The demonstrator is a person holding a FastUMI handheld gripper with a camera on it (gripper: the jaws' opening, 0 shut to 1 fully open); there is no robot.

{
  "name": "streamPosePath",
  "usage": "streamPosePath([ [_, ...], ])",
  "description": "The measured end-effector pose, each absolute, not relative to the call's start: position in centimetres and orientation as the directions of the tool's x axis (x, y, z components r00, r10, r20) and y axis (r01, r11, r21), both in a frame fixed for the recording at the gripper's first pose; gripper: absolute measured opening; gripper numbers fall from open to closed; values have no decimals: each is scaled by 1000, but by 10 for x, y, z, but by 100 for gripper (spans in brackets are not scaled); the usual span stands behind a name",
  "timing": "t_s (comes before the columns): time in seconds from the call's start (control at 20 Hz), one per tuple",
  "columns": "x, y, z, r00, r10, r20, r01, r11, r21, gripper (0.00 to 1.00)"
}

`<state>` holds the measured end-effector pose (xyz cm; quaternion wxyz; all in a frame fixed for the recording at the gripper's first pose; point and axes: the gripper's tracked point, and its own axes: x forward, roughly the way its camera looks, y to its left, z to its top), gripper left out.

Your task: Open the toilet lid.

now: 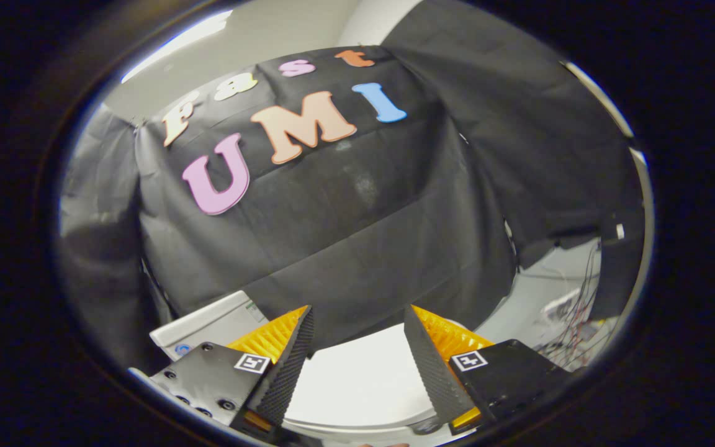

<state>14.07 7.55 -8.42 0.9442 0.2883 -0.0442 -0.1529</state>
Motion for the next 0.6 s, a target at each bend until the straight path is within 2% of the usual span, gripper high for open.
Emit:
streamPosePath([
  [0.4, 113, 114, -211, 881, -385, -276, 454, 518, 725, 91],
  [0.5, 107, 119, -230, 867, -395, -304, 464, 415, 782, 91],
  [0.6, 98, 118, -248, 844, -429, -321, 468, 299, 831, 82],
])
